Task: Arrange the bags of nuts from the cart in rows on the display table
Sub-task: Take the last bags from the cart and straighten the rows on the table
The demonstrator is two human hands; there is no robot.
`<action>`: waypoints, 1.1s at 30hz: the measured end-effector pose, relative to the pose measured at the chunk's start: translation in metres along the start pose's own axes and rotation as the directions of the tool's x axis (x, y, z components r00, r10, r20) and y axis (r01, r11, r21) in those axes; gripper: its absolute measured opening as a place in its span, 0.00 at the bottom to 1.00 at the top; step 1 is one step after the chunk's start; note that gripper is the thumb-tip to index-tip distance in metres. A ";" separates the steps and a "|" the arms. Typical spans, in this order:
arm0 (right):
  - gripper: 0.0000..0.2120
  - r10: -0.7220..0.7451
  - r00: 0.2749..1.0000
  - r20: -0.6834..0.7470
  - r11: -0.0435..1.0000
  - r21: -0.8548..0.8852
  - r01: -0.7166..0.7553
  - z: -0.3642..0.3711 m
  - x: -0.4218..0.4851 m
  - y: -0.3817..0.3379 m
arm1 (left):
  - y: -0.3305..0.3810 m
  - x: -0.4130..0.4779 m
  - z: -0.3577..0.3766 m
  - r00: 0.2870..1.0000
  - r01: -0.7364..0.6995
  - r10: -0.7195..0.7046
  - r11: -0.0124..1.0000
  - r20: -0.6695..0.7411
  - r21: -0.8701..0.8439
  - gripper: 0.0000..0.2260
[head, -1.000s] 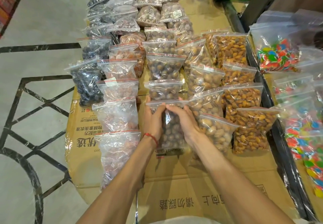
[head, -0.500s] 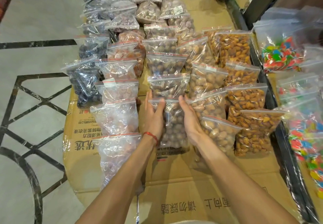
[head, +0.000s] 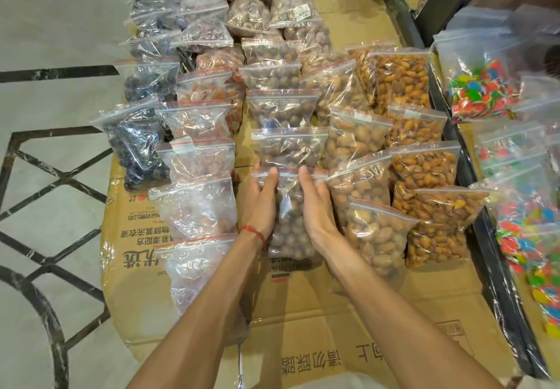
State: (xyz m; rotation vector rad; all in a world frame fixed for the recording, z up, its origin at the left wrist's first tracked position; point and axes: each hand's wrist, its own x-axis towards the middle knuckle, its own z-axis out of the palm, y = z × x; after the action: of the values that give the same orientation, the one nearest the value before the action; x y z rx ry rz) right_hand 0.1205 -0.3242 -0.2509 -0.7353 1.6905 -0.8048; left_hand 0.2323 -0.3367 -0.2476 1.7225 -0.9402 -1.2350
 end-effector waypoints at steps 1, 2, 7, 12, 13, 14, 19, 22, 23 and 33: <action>0.58 -0.002 1.000 0.018 0.999 -0.042 0.003 0.001 0.000 -0.003 | 0.000 0.001 -0.003 1.000 0.013 -0.013 1.000 0.008 -0.026 0.26; 0.59 -0.020 0.999 0.031 0.996 -0.086 0.023 0.001 -0.003 -0.009 | -0.003 0.004 -0.004 1.000 0.019 -0.019 0.999 0.011 -0.029 0.25; 0.47 -0.083 0.995 0.060 0.994 -0.072 0.087 -0.009 -0.012 -0.019 | -0.002 0.001 0.002 0.999 0.018 -0.012 0.991 -0.043 0.129 0.23; 0.39 -0.117 0.992 0.055 0.992 -0.029 0.119 -0.013 -0.030 -0.020 | 0.000 -0.007 -0.004 1.000 -0.020 0.020 0.993 0.002 0.119 0.36; 0.38 -0.138 0.990 0.041 0.989 -0.041 0.139 -0.015 -0.037 -0.020 | 0.000 -0.012 -0.005 0.999 -0.041 0.040 0.991 0.009 0.131 0.38; 0.35 -0.156 0.988 0.019 0.985 -0.064 0.157 -0.016 -0.045 -0.020 | 0.000 -0.017 -0.008 0.997 -0.081 0.080 0.987 0.015 0.136 0.39; 0.29 -0.177 0.983 -0.044 0.978 -0.121 0.171 -0.032 -0.072 -0.020 | 0.010 -0.040 -0.023 0.910 -0.415 0.394 0.861 0.128 0.295 0.36; 0.20 -0.334 0.940 -0.061 0.871 -0.402 0.283 -0.050 -0.090 -0.021 | 0.017 -0.049 -0.032 0.770 -0.624 0.574 0.590 0.278 0.512 0.25; 0.18 -0.393 0.918 -0.060 0.812 -0.491 0.316 -0.057 -0.096 -0.021 | 0.019 -0.052 -0.033 0.730 -0.661 0.593 0.488 0.339 0.570 0.23; 0.23 -0.647 0.747 0.152 0.126 -0.945 0.301 -0.128 -0.113 0.001 | 0.033 -0.090 -0.017 0.559 -0.738 0.514 -0.049 0.651 0.673 0.24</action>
State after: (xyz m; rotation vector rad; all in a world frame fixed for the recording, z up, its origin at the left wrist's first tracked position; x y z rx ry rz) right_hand 0.0229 -0.2146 -0.1641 -2.2434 2.1913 -0.1815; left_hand 0.2225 -0.2667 -0.1810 1.4056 -2.6337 -0.0289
